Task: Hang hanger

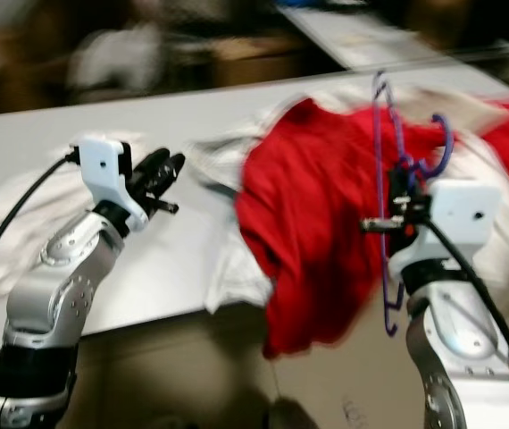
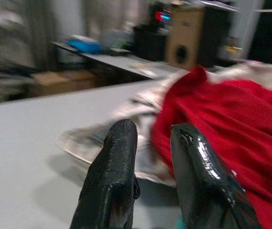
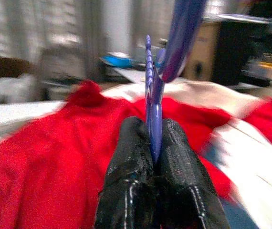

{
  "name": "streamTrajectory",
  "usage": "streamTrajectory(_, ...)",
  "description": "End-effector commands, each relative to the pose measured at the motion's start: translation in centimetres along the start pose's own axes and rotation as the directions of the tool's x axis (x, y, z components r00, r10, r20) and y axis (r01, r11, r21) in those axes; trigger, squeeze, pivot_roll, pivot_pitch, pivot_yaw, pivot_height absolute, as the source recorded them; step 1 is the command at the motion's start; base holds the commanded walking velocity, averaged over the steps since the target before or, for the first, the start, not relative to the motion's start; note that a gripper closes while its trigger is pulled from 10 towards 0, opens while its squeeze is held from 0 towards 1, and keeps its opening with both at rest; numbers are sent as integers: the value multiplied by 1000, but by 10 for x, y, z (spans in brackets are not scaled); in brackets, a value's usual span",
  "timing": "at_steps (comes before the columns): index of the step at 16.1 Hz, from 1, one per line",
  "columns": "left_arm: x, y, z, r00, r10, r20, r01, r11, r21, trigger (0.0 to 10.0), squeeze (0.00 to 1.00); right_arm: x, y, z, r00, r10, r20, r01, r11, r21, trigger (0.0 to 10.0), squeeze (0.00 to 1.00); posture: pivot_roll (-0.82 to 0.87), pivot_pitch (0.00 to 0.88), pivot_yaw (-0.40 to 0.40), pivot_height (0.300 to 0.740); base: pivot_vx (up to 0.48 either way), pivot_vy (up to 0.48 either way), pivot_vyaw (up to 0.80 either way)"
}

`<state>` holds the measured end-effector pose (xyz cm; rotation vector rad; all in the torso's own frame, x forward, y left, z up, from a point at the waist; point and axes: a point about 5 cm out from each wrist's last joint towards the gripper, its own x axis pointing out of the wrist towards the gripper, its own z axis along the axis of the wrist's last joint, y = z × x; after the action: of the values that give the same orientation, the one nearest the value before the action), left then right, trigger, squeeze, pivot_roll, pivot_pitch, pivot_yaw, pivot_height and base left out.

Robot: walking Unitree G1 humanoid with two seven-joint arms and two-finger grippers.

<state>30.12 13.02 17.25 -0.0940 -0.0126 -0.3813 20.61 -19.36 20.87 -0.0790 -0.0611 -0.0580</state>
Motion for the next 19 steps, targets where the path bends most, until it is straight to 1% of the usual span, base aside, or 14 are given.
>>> streamTrajectory(1, 1, 4, -2, 1000, 19, -9, -19, 1000, 3, 10000, 0, -1, 1, 5, 1000, 8, 23, -8, 1000, -7, 10000, 0, -228, 0, 40, 740, 0, 480, -800)
streamTrajectory(3, -3, 7, -7, 998, 50, -29, -50, 999, 2, 10000, 0, 1, 1, 3, 1000, 7, 1, -7, 1000, -30, 10000, 0, -226, 0, 33, 740, 0, 394, -800)
streamTrajectory(4, -7, 6, -11, 998, 45, -51, -44, 999, 17, 10000, 0, 0, 2, -12, 993, 50, -106, -52, 999, -8, 10000, 0, -215, 0, 25, 740, 0, 0, 0)
streamTrajectory(5, -8, 5, -12, 998, 44, -54, -42, 999, 34, 10000, 0, -1, 1, -17, 990, 62, -126, -62, 998, -1, 10000, 0, -208, 0, 20, 740, 0, 0, 0)
streamTrajectory(6, -10, 5, -16, 998, 42, -53, -40, 998, 47, 10000, 0, -3, -2, -24, 987, 52, -153, -44, 997, 56, 10000, 0, -205, 0, 20, 740, 0, 0, 0)
streamTrajectory(7, -11, 5, -17, 999, 38, -37, -37, 999, 40, 10000, 0, -3, -2, -26, 985, 57, -164, -52, 998, 35, 10000, 0, -204, 0, 20, 740, 0, 0, 0)
streamTrajectory(8, -13, 4, -20, 999, 38, -37, -37, 999, 25, 10000, 0, -4, -4, -29, 984, 45, -170, -50, 998, -28, 10000, 0, -203, 0, 22, 740, 266, 0, 0)
streamTrajectory(9, -14, 3, -22, 999, 35, -39, -34, 999, 25, 10000, 0, -5, -5, -31, 985, 37, -169, -48, 997, -65, 10000, 0, -205, 0, 26, 740, 315, 0, 0)
streamTrajectory(10, -14, 2, -21, 999, 27, -34, -26, 999, 19, 10000, 0, -6, -7, -32, 983, 24, -180, -35, 997, -62, 10000, 0, -208, 0, 31, 740, 356, 0, 0)
streamTrajectory(11, -13, 0, -19, 999, 19, -27, -18, 1000, 20, 10000, 0, -8, -13, -32, 986, -12, -165, 0, 997, -73, 10000, 0, -209, 0, 35, 740, 375, 0, 0)
streamTrajectory(12, -11, -1, -18, 1000, 10, -21, -10, 1000, 18, 10000, 0, -9, -18, -30, 989, -49, -138, 45, 999, -31, 10000, 0, -213, 0, 40, 740, 382, 0, 0)
streamTrajectory(14, -8, -2, -17, 1000, 3, -8, -2, 1000, 15, 10000, 0, -11, -21, -24, 994, -55, -96, 52, 998, -35, 10000, 0, -223, 0, 47, 740, 411, 0, 0)
streamTrajectory(15, -8, -3, -18, 1000, 0, -8, 0, 1000, 12, 10000, 0, -12, -21, -24, 994, -52, -95, 49, 998, -25, 10000, 0, -227, 0, 49, 740, 420, 0, 0)
streamTrajectory(19, -8, -7, -18, 1000, -7, 0, 7, 1000, -5, 10000, 0, -15, -21, -22, 995, -52, -81, 51, 999, -17, 10000, 0, -231, 0, 49, 740, 421, 0, -716)
